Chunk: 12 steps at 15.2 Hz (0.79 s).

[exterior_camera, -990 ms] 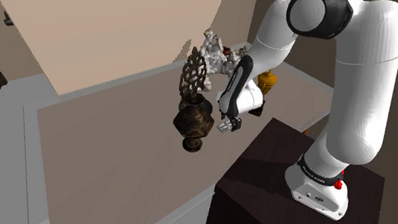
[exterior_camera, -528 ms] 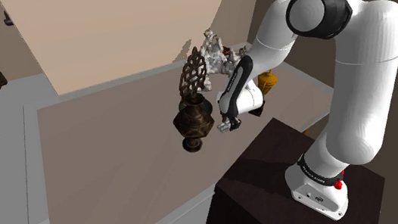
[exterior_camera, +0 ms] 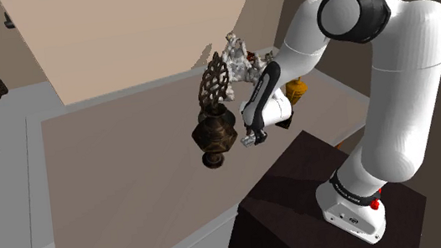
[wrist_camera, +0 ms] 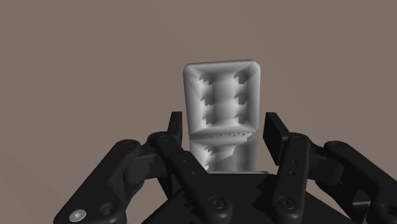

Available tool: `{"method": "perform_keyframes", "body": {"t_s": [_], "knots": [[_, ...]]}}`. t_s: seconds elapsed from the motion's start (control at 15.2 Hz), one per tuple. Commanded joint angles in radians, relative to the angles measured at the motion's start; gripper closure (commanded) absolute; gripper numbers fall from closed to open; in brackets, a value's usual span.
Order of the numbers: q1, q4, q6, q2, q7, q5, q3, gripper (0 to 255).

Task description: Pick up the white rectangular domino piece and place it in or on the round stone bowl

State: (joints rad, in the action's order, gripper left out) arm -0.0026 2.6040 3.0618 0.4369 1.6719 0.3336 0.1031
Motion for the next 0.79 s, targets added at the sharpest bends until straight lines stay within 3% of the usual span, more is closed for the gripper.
{"method": "perform_keyframes", "body": {"t_s": [0.0, 0.73], "knots": [[0.000, -0.003, 0.003, 0.004, 0.000, 0.000, 0.000, 255], [0.147, 0.055, -0.142, -0.191, -0.091, -0.113, 0.172, 255]]}}
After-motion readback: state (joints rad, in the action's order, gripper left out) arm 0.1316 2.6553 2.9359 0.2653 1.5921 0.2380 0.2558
